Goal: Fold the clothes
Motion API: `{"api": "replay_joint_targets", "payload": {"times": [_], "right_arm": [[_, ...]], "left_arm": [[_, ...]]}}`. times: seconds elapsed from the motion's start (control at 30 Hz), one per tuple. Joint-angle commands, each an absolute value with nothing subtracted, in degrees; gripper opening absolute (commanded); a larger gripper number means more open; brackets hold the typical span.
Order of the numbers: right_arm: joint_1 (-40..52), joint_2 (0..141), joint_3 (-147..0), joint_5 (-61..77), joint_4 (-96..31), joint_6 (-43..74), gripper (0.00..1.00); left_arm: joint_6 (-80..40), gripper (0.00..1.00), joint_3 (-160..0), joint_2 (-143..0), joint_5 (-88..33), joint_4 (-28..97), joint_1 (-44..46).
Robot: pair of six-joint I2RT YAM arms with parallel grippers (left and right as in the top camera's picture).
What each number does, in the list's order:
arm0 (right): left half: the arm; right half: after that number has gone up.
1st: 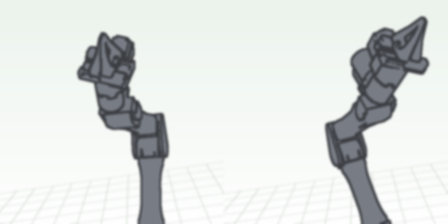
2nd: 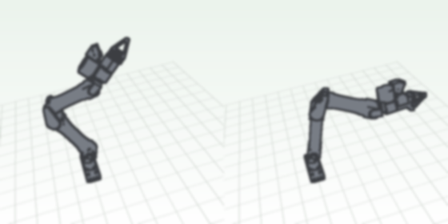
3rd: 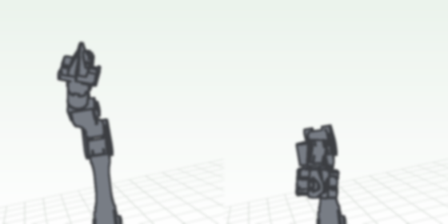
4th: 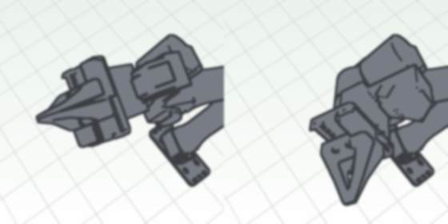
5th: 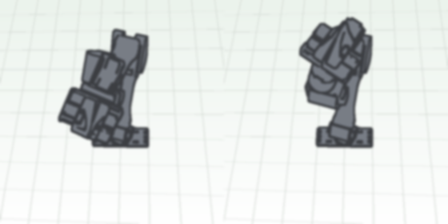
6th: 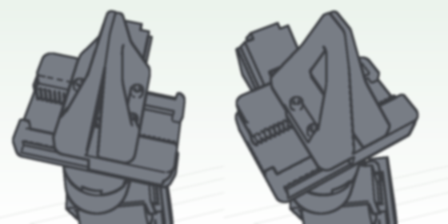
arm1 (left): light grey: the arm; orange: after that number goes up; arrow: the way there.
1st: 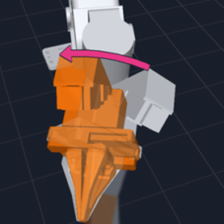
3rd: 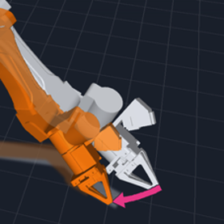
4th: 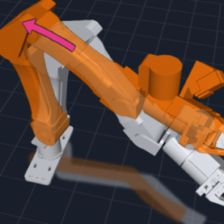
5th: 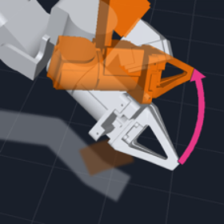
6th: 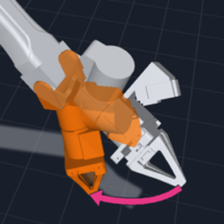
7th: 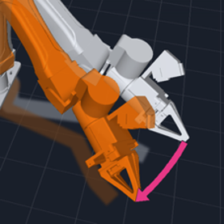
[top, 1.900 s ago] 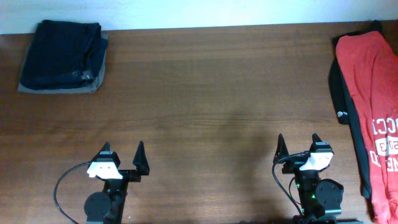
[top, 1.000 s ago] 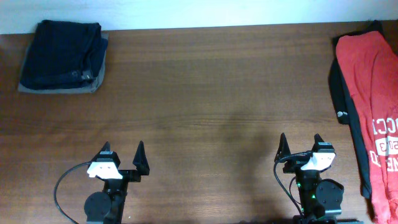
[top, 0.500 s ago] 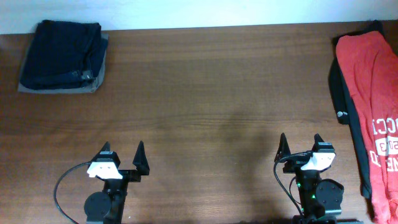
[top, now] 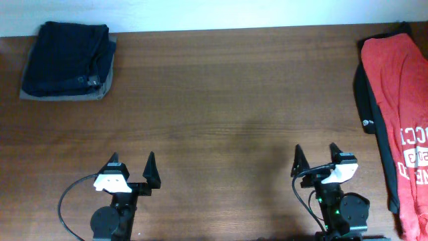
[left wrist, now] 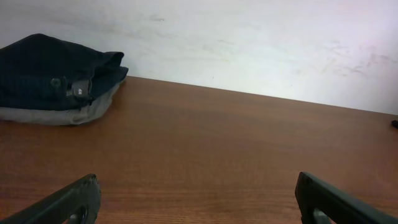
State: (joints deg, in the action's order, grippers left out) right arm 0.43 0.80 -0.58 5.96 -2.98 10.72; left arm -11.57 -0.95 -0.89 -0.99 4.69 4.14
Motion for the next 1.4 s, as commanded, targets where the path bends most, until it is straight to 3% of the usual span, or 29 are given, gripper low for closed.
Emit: {"api": "replay_joint_targets", "payload": {"times": [0.0,0.13,0.23,0.33,0.5,0.6,0.7,0.8,0.97,1.13,1.37], "right_arm": [[0.8,0.3,-0.3,15.4,0.3,13.0,0.99],[0.7,0.3,-1.7,17.3,9.9,12.9,0.99],[0.7,0.7,-6.7,14.6,8.7,12.3,0.99],[0.7,2.7,-14.5,9.2,-0.7,7.2,0.99],[0.7,12.3,-33.2,-24.3,-25.4,4.7,0.99],[0.7,19.3,-43.8,-41.3,-39.7,13.1,0.99],[0.7,24.0,-51.1,-48.8,-52.2,27.9,0.99],[0.7,25.0,-53.2,-52.2,-58.5,35.6,0.99],[0.6,24.6,-53.6,-53.6,-60.2,37.5,0.99],[0.6,25.7,-56.2,-44.3,-55.7,29.8,0.98],[-0.7,36.5,-62.7,-43.7,-58.7,24.5,0.99]], "left_arm": [[-10.6,1.0,-0.5,-0.3,-0.2,4.7,3.9],[-10.6,1.0,-0.5,-0.3,-0.2,4.7,3.9],[-10.6,1.0,-0.5,-0.3,-0.2,4.7,3.9],[-10.6,1.0,-0.5,-0.3,-0.2,4.8,3.9],[-10.6,1.0,-0.5,-0.3,-0.2,4.8,3.9],[-10.6,1.0,-0.5,-0.3,-0.2,4.7,3.9],[-10.6,1.0,-0.5,-0.3,-0.2,4.7,3.9],[-10.6,1.0,-0.5,-0.3,-0.2,4.7,3.9],[-10.6,1.0,-0.5,-0.3,-0.2,4.7,3.9],[-10.6,1.0,-0.5,-0.3,-0.2,4.8,3.9],[-10.6,1.0,-0.5,-0.3,-0.2,4.7,3.9]]}}
